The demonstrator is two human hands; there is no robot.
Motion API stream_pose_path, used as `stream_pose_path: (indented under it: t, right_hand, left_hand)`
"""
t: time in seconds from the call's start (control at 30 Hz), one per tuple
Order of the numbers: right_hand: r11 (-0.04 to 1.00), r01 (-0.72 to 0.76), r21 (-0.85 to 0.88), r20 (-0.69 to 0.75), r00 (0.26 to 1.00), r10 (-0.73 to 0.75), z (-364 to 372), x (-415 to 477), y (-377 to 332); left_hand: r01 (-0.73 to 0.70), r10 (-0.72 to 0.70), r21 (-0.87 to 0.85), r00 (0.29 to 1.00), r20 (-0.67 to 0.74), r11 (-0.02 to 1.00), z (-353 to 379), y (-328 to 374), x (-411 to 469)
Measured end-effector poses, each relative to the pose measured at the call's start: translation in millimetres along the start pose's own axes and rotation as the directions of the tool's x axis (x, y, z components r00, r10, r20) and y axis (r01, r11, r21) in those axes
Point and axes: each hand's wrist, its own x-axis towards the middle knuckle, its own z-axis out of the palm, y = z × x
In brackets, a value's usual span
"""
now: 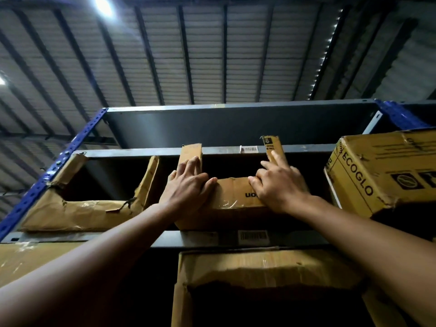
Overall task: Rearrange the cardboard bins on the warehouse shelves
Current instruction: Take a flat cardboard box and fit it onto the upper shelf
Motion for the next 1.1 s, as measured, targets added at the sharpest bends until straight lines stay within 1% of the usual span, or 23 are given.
stream_pose_path:
  t: [0.17, 0.33, 0.5, 0.57, 0.67, 0.93, 1.1]
  right_hand:
    - [0.997, -0.020, -0.076, 0.064, 0.998, 0.025, 29.1, 1.1, 0.0]
    - [0.991, -0.023, -0.135, 0.186, 0.981, 0.049, 47.7, -0.1, 9.3]
    - [0.974, 0.000, -0.228, 0.355, 0.931, 0.083, 53.7, 1.0, 11.3]
    - [0.968, 0.012, -0.251, 0.396, 0.914, 0.091, 54.4, 2.0, 10.5]
    - [0.965, 0.024, -0.262, 0.419, 0.904, 0.092, 58.7, 3.7, 11.4]
    - [0.967, 0.014, -0.255, 0.419, 0.903, 0.097, 71.4, 2.4, 13.8]
    - [0.970, -0.001, -0.245, 0.428, 0.897, 0.109, 72.1, 1.8, 12.4]
  left_hand:
    - [0.004, -0.004, -0.007, 1.000, -0.009, 1.000, 35.2, -11.2, -1.5]
    - [-0.007, 0.007, 0.015, 1.000, 0.011, 1.000, 57.6, -10.0, 1.7]
    - [-0.014, 0.014, 0.028, 1.000, -0.012, 1.000, 78.6, -11.2, 1.1]
    - [-0.014, 0.014, 0.016, 1.000, -0.007, 1.000, 84.0, -12.5, -0.8]
    - [-0.011, 0.011, -0.007, 1.000, -0.021, 1.000, 87.9, -12.1, -4.6]
    - [0.018, -0.019, -0.027, 1.000, -0.020, 0.999, 97.7, -11.4, -13.5]
    - [0.025, -0.025, 0.003, 0.999, 0.042, 1.000, 94.2, -11.4, -15.1]
